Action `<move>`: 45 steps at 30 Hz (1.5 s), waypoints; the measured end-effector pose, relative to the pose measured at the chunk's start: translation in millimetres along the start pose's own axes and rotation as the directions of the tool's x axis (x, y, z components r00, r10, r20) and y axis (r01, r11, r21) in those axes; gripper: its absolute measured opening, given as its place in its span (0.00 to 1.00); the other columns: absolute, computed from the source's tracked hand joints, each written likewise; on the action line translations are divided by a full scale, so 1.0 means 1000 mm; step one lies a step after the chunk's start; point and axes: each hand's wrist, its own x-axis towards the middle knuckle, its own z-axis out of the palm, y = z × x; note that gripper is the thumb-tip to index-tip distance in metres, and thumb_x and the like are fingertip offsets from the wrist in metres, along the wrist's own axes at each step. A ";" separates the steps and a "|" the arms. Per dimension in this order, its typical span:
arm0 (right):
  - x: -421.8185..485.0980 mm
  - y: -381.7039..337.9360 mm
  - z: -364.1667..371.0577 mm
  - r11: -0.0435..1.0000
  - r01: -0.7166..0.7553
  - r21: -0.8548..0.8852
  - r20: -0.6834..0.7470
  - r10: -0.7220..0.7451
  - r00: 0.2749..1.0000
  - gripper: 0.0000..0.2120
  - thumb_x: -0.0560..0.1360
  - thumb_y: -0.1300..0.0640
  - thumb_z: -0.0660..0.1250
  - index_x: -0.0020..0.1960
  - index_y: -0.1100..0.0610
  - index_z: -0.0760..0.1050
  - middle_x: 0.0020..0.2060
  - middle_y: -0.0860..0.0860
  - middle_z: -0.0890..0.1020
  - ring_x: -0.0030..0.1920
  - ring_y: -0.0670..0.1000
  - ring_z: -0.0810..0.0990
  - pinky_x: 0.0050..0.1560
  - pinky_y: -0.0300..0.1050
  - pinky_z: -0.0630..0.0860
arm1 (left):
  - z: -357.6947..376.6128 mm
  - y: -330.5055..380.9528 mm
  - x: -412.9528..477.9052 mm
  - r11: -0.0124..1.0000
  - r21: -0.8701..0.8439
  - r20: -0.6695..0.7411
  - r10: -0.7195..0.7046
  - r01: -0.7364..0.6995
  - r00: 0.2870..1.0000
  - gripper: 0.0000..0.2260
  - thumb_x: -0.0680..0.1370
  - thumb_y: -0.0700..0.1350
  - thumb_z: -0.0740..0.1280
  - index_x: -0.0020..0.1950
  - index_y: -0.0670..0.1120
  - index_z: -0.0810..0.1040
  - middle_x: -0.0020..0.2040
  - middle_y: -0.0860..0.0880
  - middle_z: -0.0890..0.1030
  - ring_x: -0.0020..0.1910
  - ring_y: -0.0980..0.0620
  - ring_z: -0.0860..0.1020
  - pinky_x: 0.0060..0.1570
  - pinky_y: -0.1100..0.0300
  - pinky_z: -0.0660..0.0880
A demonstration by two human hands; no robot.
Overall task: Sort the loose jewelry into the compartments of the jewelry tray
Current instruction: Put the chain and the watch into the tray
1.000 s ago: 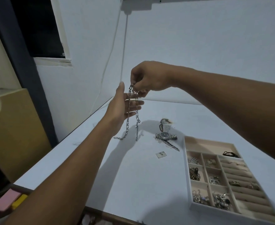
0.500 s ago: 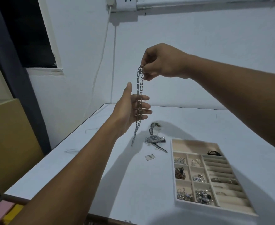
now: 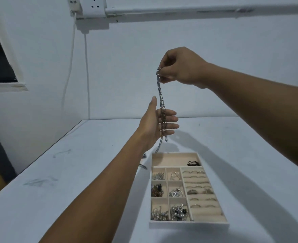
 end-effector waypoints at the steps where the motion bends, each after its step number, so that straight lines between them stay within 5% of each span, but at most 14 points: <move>1: -0.002 0.005 -0.001 1.000 -0.010 -0.003 -0.002 0.010 1.000 0.03 0.73 0.64 0.68 0.46 0.63 0.78 0.41 0.57 0.85 0.41 0.51 0.86 0.53 0.53 0.82 | 0.005 -0.006 0.003 1.000 -0.011 0.013 -0.009 0.009 1.000 0.31 0.79 0.66 0.47 0.47 0.42 0.78 0.38 0.46 0.82 0.37 0.46 0.81 0.41 0.55 0.75; 7: -0.015 0.034 0.002 0.997 -0.071 0.022 -0.005 0.071 0.997 0.03 0.73 0.63 0.69 0.46 0.62 0.77 0.42 0.56 0.84 0.41 0.50 0.86 0.54 0.53 0.81 | 0.015 -0.039 0.013 0.996 -0.057 0.053 -0.070 0.073 0.996 0.31 0.79 0.66 0.47 0.39 0.43 0.75 0.40 0.44 0.82 0.38 0.45 0.81 0.43 0.53 0.74; 22: -0.038 0.065 0.047 0.984 -0.168 0.055 0.014 0.167 0.986 0.02 0.71 0.63 0.69 0.44 0.62 0.78 0.41 0.56 0.85 0.42 0.51 0.86 0.54 0.53 0.81 | -0.025 -0.070 0.016 0.968 -0.098 0.043 -0.227 0.230 0.973 0.33 0.77 0.68 0.51 0.37 0.41 0.78 0.36 0.42 0.81 0.36 0.42 0.78 0.42 0.49 0.75; 25: -0.045 0.071 0.056 0.982 -0.190 0.006 0.018 0.190 0.982 0.02 0.71 0.62 0.68 0.43 0.60 0.79 0.39 0.53 0.85 0.42 0.50 0.85 0.53 0.55 0.81 | -0.027 -0.069 0.015 0.972 -0.094 0.030 -0.216 0.218 0.976 0.26 0.79 0.62 0.55 0.40 0.41 0.77 0.35 0.42 0.80 0.36 0.43 0.78 0.42 0.50 0.75; 29: -0.050 0.075 0.061 0.972 -0.235 -0.017 0.013 0.235 0.972 0.03 0.70 0.62 0.67 0.43 0.59 0.79 0.39 0.53 0.85 0.45 0.52 0.85 0.52 0.55 0.81 | -0.026 -0.071 0.012 0.988 0.004 0.033 -0.157 0.157 0.987 0.03 0.74 0.40 0.64 0.45 0.41 0.75 0.37 0.43 0.78 0.37 0.45 0.78 0.41 0.52 0.74; 31: -0.051 0.074 0.064 0.968 -0.251 -0.029 0.026 0.252 0.967 0.03 0.70 0.62 0.67 0.43 0.59 0.79 0.39 0.54 0.85 0.45 0.54 0.85 0.51 0.55 0.81 | -0.028 -0.072 0.013 0.989 0.103 0.017 -0.110 0.107 0.994 0.04 0.74 0.33 0.65 0.47 0.40 0.75 0.37 0.42 0.79 0.38 0.44 0.79 0.40 0.51 0.75; 37: -0.055 0.073 0.072 0.965 -0.250 -0.082 0.076 0.256 0.964 0.04 0.70 0.64 0.65 0.42 0.60 0.79 0.39 0.56 0.85 0.44 0.56 0.84 0.44 0.49 0.81 | -0.033 -0.071 0.012 0.963 0.268 0.014 -0.042 0.037 0.999 0.05 0.74 0.32 0.68 0.46 0.39 0.75 0.37 0.40 0.80 0.39 0.43 0.81 0.47 0.48 0.79; 41: -0.060 0.076 0.072 0.963 -0.254 -0.091 0.090 0.262 0.961 0.05 0.70 0.64 0.64 0.42 0.61 0.79 0.38 0.55 0.85 0.43 0.54 0.85 0.47 0.52 0.81 | -0.036 -0.069 0.008 0.933 0.358 0.038 -0.045 0.028 0.998 0.03 0.75 0.33 0.67 0.45 0.39 0.77 0.41 0.38 0.82 0.40 0.43 0.83 0.38 0.61 0.79; 45: -0.068 0.083 0.068 0.957 -0.278 -0.088 0.078 0.285 0.955 0.05 0.70 0.64 0.64 0.42 0.61 0.79 0.38 0.55 0.85 0.42 0.52 0.85 0.49 0.53 0.82 | -0.038 -0.067 0.008 0.913 0.407 0.075 -0.063 0.027 0.995 0.03 0.76 0.33 0.67 0.45 0.40 0.76 0.44 0.36 0.83 0.40 0.45 0.84 0.41 0.61 0.79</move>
